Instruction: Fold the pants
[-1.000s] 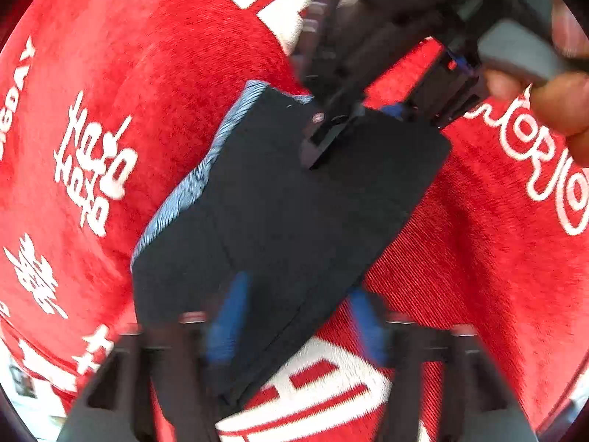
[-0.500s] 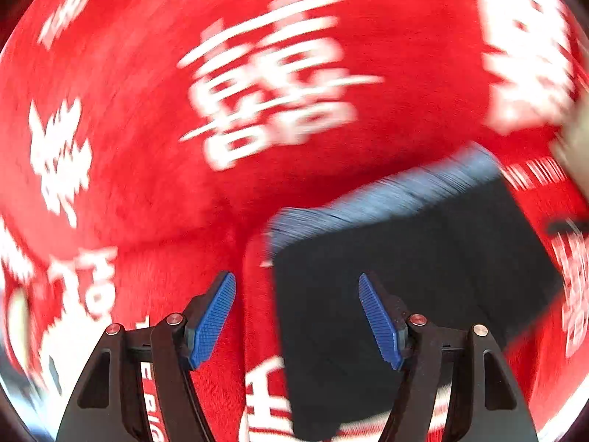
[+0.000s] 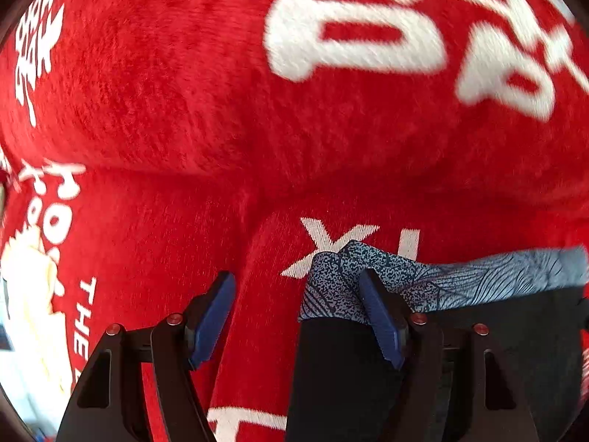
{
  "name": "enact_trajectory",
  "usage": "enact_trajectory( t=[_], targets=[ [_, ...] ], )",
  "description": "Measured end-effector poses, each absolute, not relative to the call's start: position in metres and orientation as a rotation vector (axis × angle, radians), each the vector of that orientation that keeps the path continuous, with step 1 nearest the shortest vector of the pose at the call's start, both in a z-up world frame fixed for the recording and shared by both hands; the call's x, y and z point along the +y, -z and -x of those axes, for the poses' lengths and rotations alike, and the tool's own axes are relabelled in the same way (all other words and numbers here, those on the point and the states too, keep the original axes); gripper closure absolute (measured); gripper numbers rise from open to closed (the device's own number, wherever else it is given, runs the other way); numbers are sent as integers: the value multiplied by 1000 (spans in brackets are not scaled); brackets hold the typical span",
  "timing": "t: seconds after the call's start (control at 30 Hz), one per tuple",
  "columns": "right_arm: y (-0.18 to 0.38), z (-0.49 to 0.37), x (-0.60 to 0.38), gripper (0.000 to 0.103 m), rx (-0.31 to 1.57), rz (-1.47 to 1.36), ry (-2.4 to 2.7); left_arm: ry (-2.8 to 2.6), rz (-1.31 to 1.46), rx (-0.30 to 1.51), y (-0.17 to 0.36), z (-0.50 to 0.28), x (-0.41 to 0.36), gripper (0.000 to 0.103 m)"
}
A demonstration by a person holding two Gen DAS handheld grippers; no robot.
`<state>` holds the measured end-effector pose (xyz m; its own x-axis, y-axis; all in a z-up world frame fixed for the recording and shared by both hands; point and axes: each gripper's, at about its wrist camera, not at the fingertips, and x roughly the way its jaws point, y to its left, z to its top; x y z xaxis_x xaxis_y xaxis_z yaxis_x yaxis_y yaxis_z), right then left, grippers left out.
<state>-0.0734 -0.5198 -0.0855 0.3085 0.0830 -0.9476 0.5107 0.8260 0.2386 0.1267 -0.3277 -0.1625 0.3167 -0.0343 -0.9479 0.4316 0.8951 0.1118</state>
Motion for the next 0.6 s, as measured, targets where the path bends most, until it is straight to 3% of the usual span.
enact_trajectory(
  t=[0.07,0.1,0.37,0.6],
  targets=[
    [88,82,-516,82,1227,-540,303,315,-383,1211,167,-125,-327,32],
    [88,82,-516,75,1232,-530,318,310,-370,1215,165,-125,-325,32],
    [61,132,-501,74,1198,-601,377,385,-344,1172,109,-78,-285,32],
    [77,158,-451,74,1250,-521,404,404,-373,1226,134,-17,-270,29]
  ],
)
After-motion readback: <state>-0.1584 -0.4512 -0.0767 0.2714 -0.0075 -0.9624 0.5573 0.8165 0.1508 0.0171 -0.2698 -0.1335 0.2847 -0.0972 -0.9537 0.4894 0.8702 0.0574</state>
